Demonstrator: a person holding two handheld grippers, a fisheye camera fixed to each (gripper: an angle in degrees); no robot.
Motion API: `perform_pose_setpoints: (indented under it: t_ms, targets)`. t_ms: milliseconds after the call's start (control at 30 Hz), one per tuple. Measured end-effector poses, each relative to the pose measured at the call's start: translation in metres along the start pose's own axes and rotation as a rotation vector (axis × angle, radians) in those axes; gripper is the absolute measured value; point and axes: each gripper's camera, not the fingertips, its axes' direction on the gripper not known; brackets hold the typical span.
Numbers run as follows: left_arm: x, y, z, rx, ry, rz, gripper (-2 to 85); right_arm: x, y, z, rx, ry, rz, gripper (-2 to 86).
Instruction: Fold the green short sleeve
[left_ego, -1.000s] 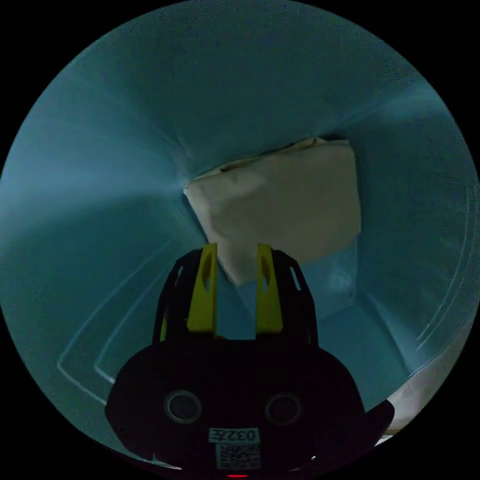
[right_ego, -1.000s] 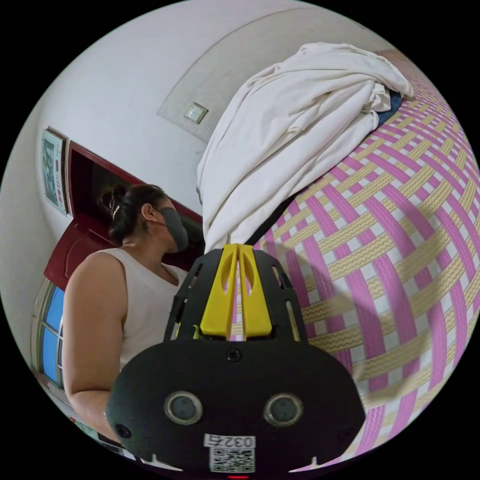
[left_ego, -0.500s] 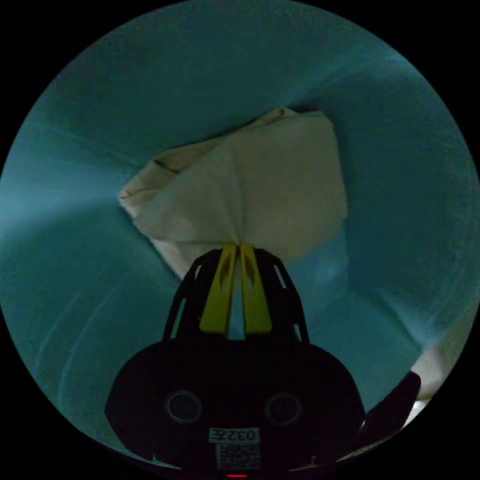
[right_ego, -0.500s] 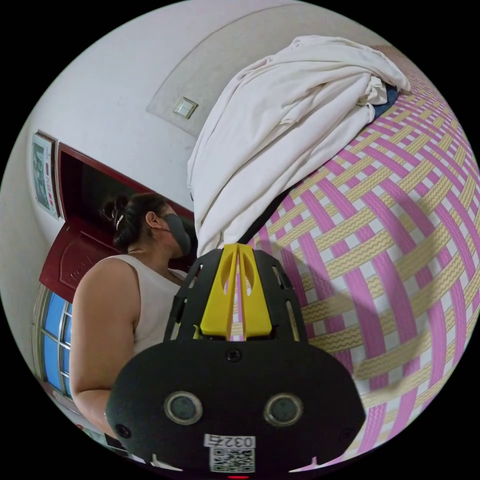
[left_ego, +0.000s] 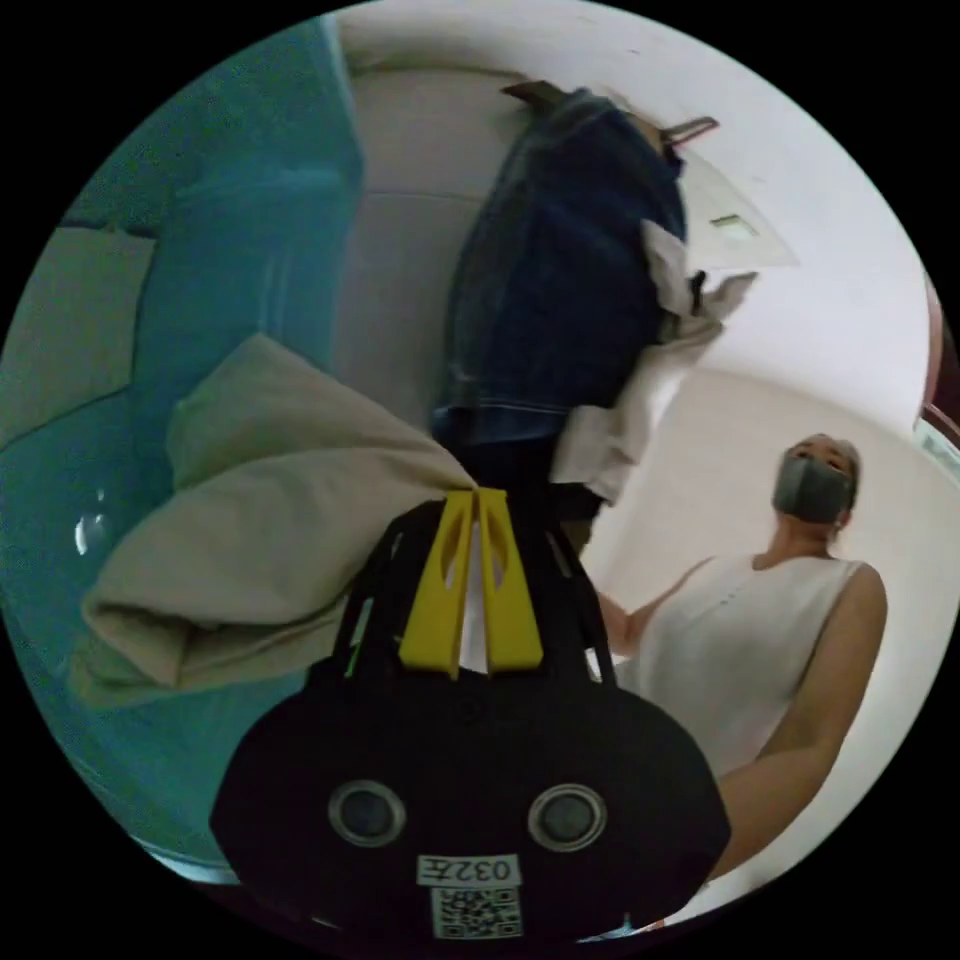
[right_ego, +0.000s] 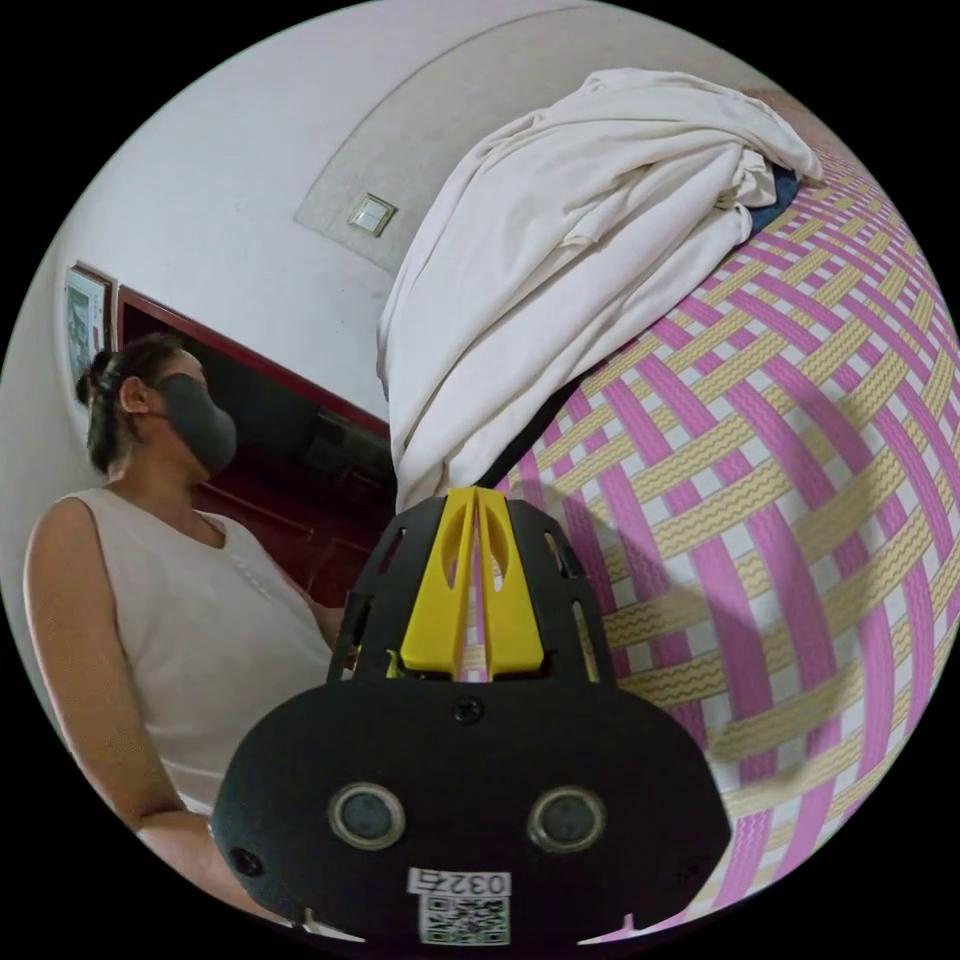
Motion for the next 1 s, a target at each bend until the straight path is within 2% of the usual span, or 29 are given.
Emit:
perform_pose_setpoints:
  t_ms: [133, 200, 267, 300, 433, 567, 633, 733, 800, 867, 933, 1000]
  targets:
    - [0.138, 0.015, -0.013, -0.006, 0.105, 0.153, -1.0, 0.004, 0.007, -0.004, 0.001, -0.02, -0.003, -1.0]
    - [0.182, 0.016, -0.016, -0.026, 0.055, 0.151, -1.0, 0.007, 0.009, -0.005, -0.014, -0.039, 0.002, -1.0]
    - [0.254, 0.017, -0.011, -0.075, -0.14, 0.248, -1.0, 0.014, 0.012, -0.007, -0.039, -0.082, 0.011, -1.0]
    - [0.271, 0.018, -0.007, -0.105, -0.164, 0.277, -1.0, 0.015, 0.013, -0.008, -0.044, -0.091, 0.013, -1.0]
    - [0.355, 0.025, 0.002, -0.206, -0.135, 0.428, -1.0, 0.022, 0.021, -0.013, -0.061, -0.114, 0.029, -1.0]
    - [0.427, 0.029, -0.024, -0.145, -0.093, 0.603, -1.0, 0.016, 0.046, -0.033, -0.008, -0.124, 0.135, -1.0]
    - [0.443, 0.024, -0.038, -0.135, -0.044, 0.652, -1.0, -0.006, 0.072, -0.054, 0.045, -0.139, 0.11, -1.0]
    - [0.455, 0.003, -0.056, -0.091, -0.109, 0.652, -0.9, -0.04, 0.14, -0.094, 0.154, -0.195, 0.113, -1.0]
    - [0.463, -0.007, -0.049, -0.144, -0.04, 0.691, -0.9, -0.054, 0.192, -0.119, 0.221, -0.195, 0.163, -1.0]
    - [0.466, -0.018, -0.028, -0.202, 0.163, 0.702, -0.9, -0.075, 0.265, -0.153, 0.294, -0.161, 0.223, -1.0]
    - [0.467, -0.026, -0.008, -0.221, 0.228, 0.69, -0.9, -0.087, 0.315, -0.174, 0.318, -0.115, 0.27, -1.0]
    - [0.472, -0.03, 0.017, -0.242, 0.201, 0.705, -0.9, -0.094, 0.361, -0.194, 0.352, -0.084, 0.32, -1.0]
